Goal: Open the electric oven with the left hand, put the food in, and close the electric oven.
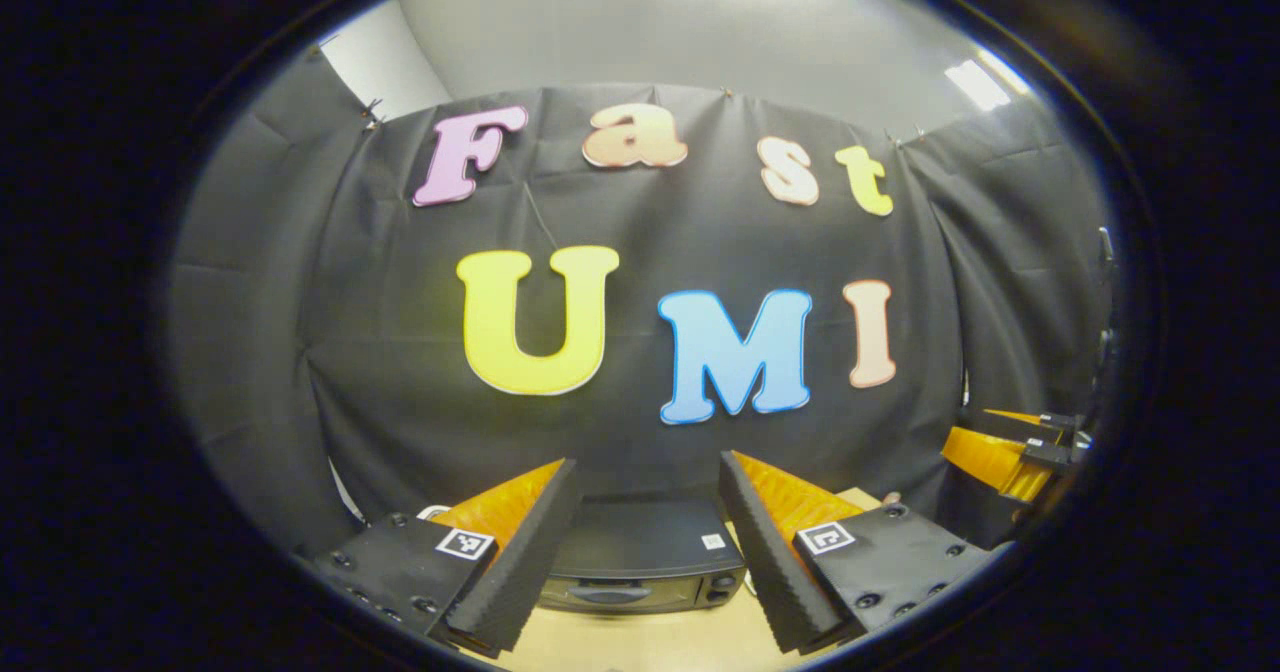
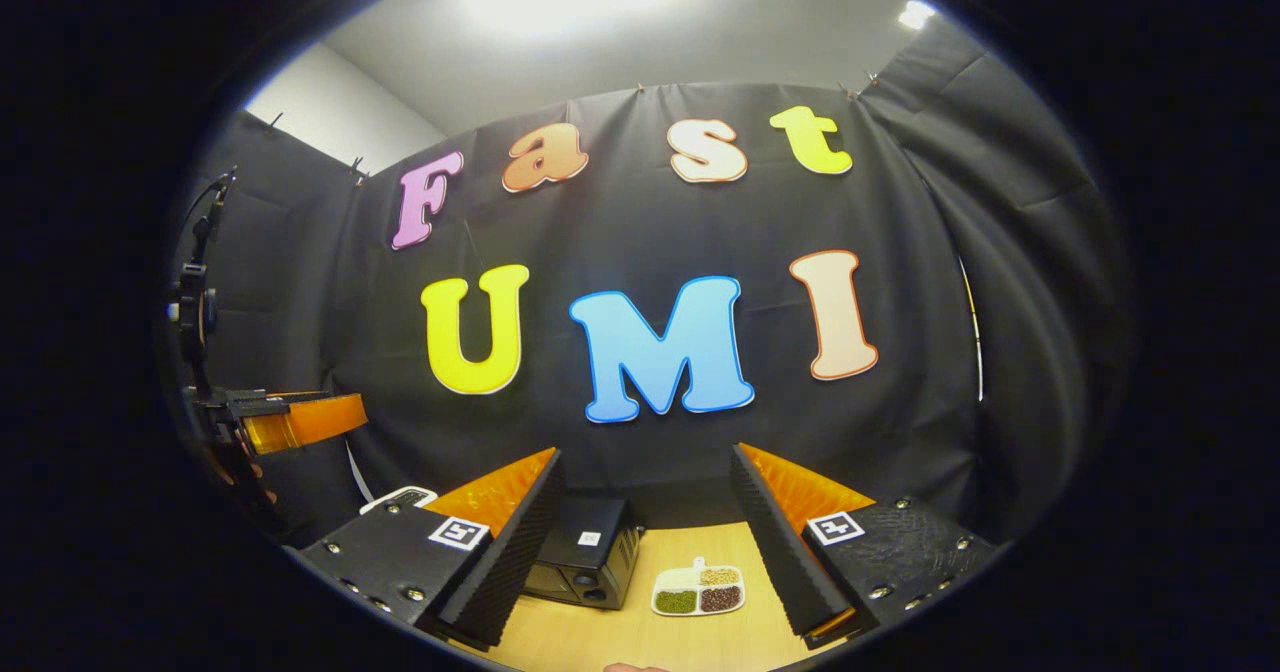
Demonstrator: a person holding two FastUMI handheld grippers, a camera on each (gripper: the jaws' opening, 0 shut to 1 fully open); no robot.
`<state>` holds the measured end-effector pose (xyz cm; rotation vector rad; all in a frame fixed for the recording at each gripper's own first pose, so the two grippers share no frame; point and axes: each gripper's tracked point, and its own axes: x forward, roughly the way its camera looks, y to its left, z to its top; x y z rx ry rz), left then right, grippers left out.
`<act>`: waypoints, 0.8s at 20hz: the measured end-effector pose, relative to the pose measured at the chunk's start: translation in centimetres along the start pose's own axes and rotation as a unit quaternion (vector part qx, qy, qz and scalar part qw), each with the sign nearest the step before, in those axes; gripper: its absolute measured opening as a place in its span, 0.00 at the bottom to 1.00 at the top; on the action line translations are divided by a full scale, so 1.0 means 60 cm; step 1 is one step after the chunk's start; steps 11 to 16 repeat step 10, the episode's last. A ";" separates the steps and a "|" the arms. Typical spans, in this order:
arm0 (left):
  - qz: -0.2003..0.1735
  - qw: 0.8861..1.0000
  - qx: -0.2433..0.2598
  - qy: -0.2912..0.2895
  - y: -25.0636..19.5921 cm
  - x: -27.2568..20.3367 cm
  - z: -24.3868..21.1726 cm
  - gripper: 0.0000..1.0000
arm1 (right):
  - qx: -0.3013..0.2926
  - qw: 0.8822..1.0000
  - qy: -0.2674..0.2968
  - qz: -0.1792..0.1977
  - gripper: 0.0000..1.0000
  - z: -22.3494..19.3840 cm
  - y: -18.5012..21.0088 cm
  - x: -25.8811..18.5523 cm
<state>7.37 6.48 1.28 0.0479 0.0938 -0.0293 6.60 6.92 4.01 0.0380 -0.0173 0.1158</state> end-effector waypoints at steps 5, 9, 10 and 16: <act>-0.007 1.000 -0.022 -0.002 0.022 -0.051 0.000 0.98 | -0.025 0.999 -0.009 -0.019 1.00 0.041 0.042 -0.043; -0.017 1.000 -0.023 -0.002 0.050 -0.075 -0.005 0.95 | -0.029 0.999 -0.014 -0.029 1.00 0.047 0.078 -0.073; -0.020 1.000 -0.024 -0.001 0.056 -0.086 -0.003 0.95 | -0.032 0.999 -0.013 -0.032 1.00 0.047 0.084 -0.080; -0.020 1.000 -0.024 -0.001 0.056 -0.086 -0.003 0.95 | -0.032 0.999 -0.013 -0.032 1.00 0.047 0.084 -0.080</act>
